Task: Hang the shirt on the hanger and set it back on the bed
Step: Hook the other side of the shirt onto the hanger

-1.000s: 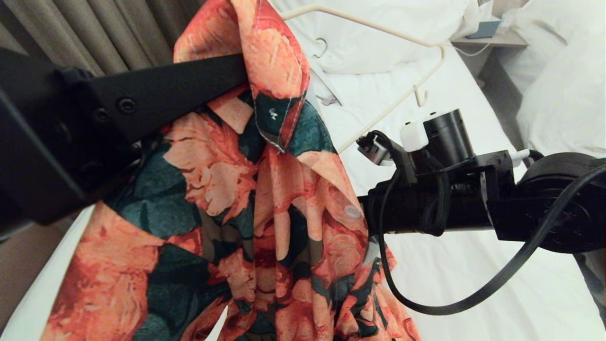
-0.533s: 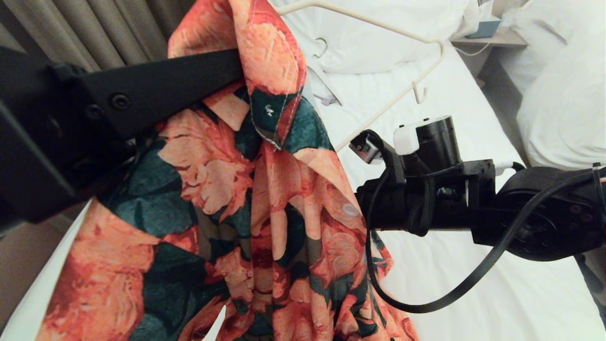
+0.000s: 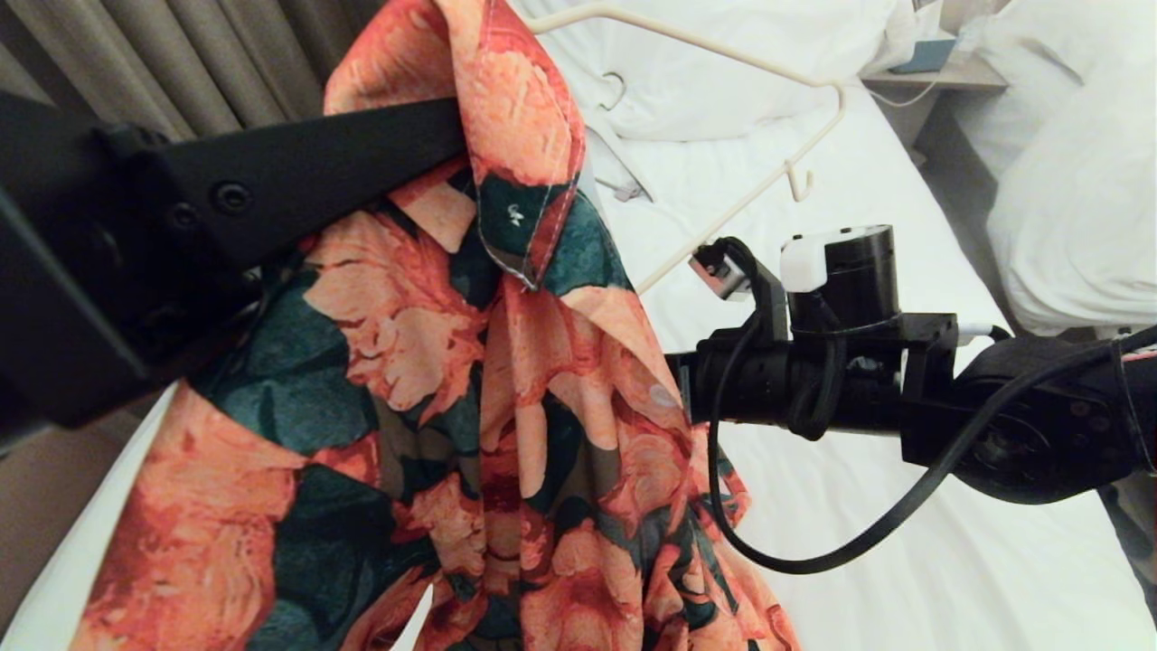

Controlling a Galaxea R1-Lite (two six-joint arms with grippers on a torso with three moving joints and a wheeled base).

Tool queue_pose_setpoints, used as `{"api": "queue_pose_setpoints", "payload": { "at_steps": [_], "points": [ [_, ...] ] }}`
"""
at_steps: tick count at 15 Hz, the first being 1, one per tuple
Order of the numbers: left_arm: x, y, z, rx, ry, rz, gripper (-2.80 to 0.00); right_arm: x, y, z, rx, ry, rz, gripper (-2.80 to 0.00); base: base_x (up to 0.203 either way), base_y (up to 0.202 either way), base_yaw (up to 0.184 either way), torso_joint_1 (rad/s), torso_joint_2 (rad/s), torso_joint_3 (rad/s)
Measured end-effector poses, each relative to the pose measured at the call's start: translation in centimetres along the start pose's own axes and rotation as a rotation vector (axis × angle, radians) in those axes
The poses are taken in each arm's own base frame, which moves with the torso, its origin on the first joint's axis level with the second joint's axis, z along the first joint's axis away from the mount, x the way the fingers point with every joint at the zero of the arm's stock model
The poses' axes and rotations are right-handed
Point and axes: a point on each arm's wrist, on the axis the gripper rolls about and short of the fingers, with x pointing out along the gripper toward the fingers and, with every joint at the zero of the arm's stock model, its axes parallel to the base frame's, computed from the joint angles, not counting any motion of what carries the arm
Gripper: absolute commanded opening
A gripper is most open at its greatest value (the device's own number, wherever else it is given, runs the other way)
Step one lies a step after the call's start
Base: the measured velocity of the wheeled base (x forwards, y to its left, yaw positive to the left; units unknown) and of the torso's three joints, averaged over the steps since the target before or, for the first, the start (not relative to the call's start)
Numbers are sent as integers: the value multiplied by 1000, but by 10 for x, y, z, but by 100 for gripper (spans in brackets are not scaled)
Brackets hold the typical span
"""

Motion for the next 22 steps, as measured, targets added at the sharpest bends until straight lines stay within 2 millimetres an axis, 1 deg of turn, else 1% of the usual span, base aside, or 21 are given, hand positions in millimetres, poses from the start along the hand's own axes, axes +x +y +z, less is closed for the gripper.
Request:
{"api": "queue_pose_setpoints", "payload": {
  "at_steps": [2,4,7,10,13,16,19,22],
  "points": [
    [1,1,-1,-1,3,3,-280,-13,-6,4,17,11,-34,-280,0,0,0,0,0,0],
    [3,2,-1,-9,5,13,-280,-36,-15,12,45,27,-91,-280,0,0,0,0,0,0],
    [9,4,0,-30,4,32,-280,-64,-30,23,77,9,-165,-280,0,0,0,0,0,0],
    [14,4,3,-67,-5,53,-280,-82,-40,29,93,-26,-205,-280,0,0,0,0,0,0],
    [19,5,6,-77,19,100,-280,-94,-48,35,114,-62,-238,-280,0,0,0,0,0,0],
    [21,4,11,-127,30,113,-280,-103,-54,44,160,-107,-250,-280,0,0,0,0,0,0],
    [23,4,10,-130,36,109,-280,-110,-59,52,162,-136,-267,-280,0,0,0,0,0,0],
    [25,2,6,-135,64,104,-280,-116,-70,62,164,-172,-296,-280,0,0,0,0,0,0]
  ]
}}
